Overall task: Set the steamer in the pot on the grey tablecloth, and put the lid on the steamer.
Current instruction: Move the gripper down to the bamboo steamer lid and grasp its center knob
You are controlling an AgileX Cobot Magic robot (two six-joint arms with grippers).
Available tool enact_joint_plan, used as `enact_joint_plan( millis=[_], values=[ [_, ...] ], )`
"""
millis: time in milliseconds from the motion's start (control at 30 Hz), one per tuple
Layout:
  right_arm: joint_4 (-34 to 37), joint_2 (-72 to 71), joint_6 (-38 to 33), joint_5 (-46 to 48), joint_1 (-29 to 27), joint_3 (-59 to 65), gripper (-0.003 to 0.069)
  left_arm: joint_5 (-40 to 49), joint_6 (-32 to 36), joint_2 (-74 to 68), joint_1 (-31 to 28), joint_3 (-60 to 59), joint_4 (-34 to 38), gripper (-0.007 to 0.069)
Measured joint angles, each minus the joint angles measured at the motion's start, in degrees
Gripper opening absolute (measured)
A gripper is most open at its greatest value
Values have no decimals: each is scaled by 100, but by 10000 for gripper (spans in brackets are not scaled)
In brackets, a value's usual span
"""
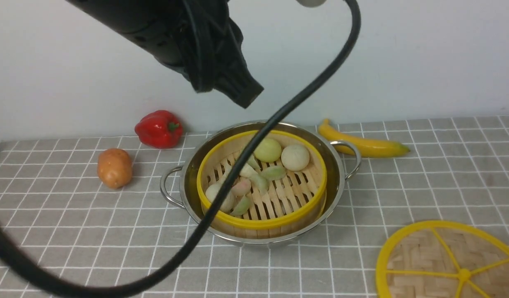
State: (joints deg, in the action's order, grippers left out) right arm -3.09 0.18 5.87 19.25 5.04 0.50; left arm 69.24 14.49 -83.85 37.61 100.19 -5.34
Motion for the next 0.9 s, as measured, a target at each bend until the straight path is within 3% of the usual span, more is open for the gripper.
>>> enact_joint_plan(
  millis=[67, 200, 300, 333, 467, 533, 700, 900],
  values=[
    [0, 0, 0, 0, 0, 0, 243, -134, -63, 260, -120, -152, 283, -9],
    [0, 0, 0, 0, 0, 0, 243, -974, 34, 1606, -1193, -1206, 1169, -8],
    [0, 0, 0, 0, 0, 0, 243, -1458, 185, 2181, -1875, -1864, 1391, -7],
    [0, 0, 0, 0, 0, 0, 243, -1932, 295, 2670, -2514, -2586, 1512, 0],
    [0, 0, 0, 0, 0, 0, 243, -3284, 389, 3672, -3721, -4544, 1716, 1],
    [0, 0, 0, 0, 0, 0, 243, -3599, 394, 3924, -3933, -5070, 1768, 1],
    [0, 0, 0, 0, 0, 0, 243, -4786, 723, 5435, -4484, -7745, 1836, 12],
    [0, 0, 0, 0, 0, 0, 243, -5822, 737, 7009, -4528, -9661, 1848, 23]
  ],
)
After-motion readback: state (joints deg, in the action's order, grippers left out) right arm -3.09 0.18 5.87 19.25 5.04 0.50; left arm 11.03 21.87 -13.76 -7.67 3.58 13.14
